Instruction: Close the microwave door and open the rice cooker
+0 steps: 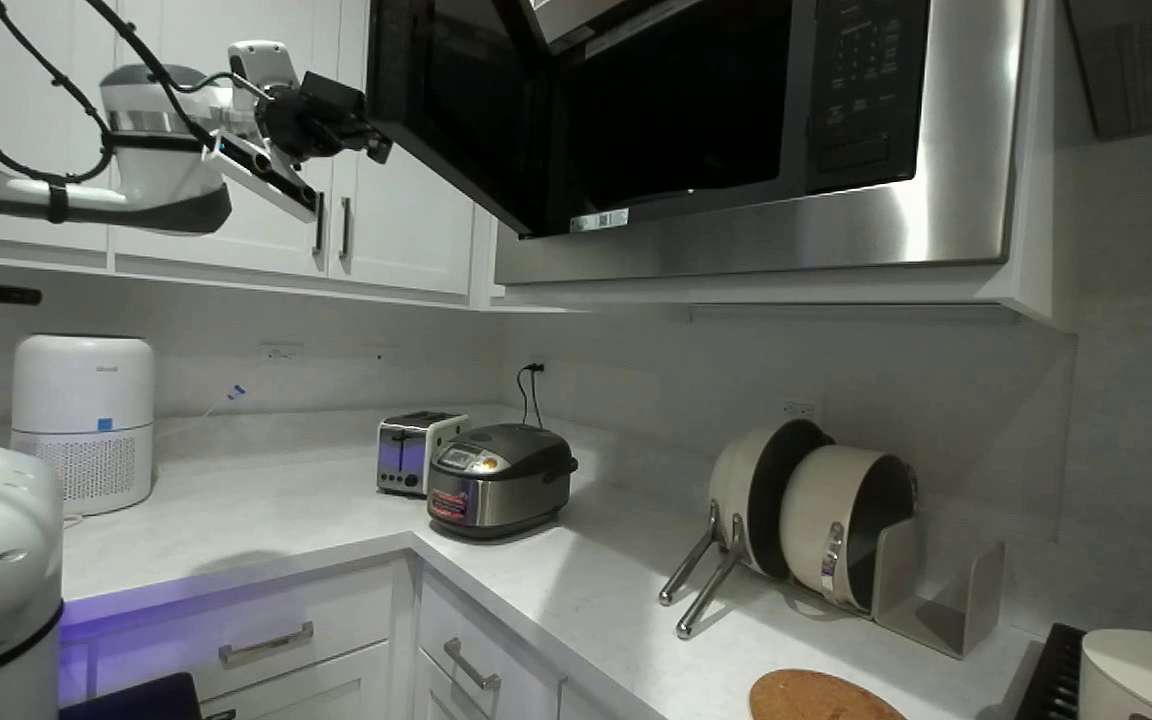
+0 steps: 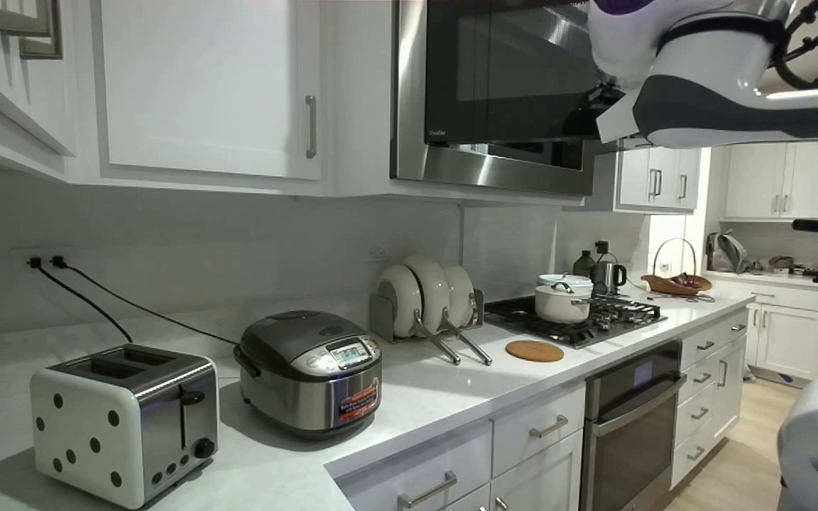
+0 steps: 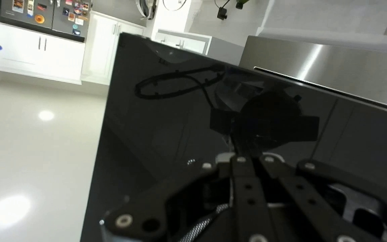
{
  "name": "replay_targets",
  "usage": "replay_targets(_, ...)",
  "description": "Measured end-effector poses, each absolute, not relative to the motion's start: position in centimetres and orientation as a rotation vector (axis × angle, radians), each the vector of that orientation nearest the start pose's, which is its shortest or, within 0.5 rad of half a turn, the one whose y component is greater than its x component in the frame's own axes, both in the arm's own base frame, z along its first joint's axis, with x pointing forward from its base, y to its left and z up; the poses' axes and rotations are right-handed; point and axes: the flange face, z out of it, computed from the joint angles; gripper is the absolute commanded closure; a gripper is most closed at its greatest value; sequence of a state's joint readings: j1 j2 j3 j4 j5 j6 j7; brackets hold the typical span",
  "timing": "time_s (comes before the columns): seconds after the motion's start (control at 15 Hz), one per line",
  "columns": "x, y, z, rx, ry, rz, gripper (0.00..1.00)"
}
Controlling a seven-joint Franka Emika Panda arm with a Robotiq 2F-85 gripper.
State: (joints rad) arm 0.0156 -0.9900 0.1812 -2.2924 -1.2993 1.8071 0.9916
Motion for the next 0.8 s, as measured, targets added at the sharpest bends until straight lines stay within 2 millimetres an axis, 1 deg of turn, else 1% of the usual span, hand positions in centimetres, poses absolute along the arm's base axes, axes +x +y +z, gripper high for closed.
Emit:
replay_targets(0.27,25.7,-1.0,75.7,1.615,-0.787,1.251,1.00)
replay_targets(0.6,27.9,-3.4,74.1,1.630,-0.836,1.230,1.00)
replay_targets(0.8,29.2,-4.5,73.8,1.645,-0.847,1.282,1.00)
